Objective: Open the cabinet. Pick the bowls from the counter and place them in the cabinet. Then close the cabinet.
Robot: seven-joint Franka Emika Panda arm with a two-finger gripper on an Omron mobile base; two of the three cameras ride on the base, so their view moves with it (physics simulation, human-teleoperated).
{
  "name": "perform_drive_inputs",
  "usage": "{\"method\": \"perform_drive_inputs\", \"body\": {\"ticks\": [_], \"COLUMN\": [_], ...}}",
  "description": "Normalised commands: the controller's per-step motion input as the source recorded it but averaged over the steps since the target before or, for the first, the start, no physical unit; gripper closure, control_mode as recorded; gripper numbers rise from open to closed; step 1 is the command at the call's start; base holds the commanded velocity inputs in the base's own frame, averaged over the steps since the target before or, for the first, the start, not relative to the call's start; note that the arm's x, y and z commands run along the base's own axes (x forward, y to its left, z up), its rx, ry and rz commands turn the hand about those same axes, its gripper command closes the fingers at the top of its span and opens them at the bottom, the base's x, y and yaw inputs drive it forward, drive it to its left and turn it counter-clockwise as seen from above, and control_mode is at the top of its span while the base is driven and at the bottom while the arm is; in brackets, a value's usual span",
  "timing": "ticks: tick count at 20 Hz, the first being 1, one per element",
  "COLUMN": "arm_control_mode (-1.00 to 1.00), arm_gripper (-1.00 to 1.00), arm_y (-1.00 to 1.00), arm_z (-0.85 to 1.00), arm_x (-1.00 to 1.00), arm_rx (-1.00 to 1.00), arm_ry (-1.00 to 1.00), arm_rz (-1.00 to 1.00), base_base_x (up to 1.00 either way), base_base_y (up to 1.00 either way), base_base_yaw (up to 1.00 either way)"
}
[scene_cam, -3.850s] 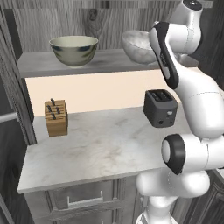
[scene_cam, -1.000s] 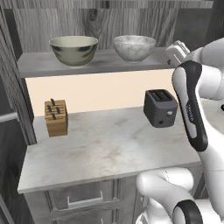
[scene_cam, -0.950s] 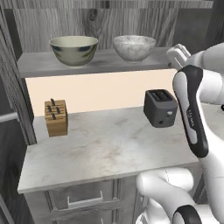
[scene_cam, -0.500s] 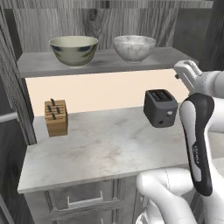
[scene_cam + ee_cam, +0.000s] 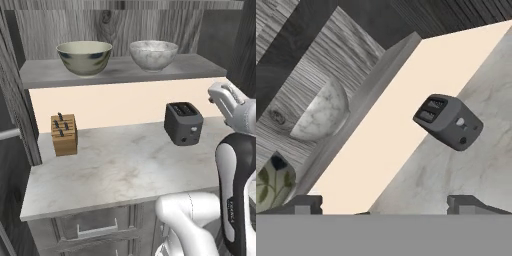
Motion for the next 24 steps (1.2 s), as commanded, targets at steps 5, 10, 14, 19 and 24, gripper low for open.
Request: {"method": "perform_drive_inputs", "body": {"ticks": [5, 10, 14, 19, 24], "arm_control_mode": [-1.0, -1.0, -1.0, -1.0, -1.0], "arm_gripper": [-1.0, -1.0, -1.0, -1.0, -1.0], "arm_y": [0.05, -0.03, -0.06, 0.0, -0.28], "arm_z": [0.17, 0.17, 0.11, 0.01, 0.0], "arm_x": [-0.24, -0.24, -0.28, -0.21, 0.0], "arm_rx": [0.0, 0.0, 0.0, 0.0, 0.01], "arm_ry": [0.0, 0.0, -0.01, -0.06, -0.05], "arm_rz": [-0.01, 0.0, 0.0, 0.0, 0.0], "base_base_x": [0.0, 0.0, 0.0, 0.0, 0.0], "base_base_y": [0.0, 0.0, 0.0, 0.0, 0.0], "base_base_yaw": [0.0, 0.0, 0.0, 0.0, 0.0]}}
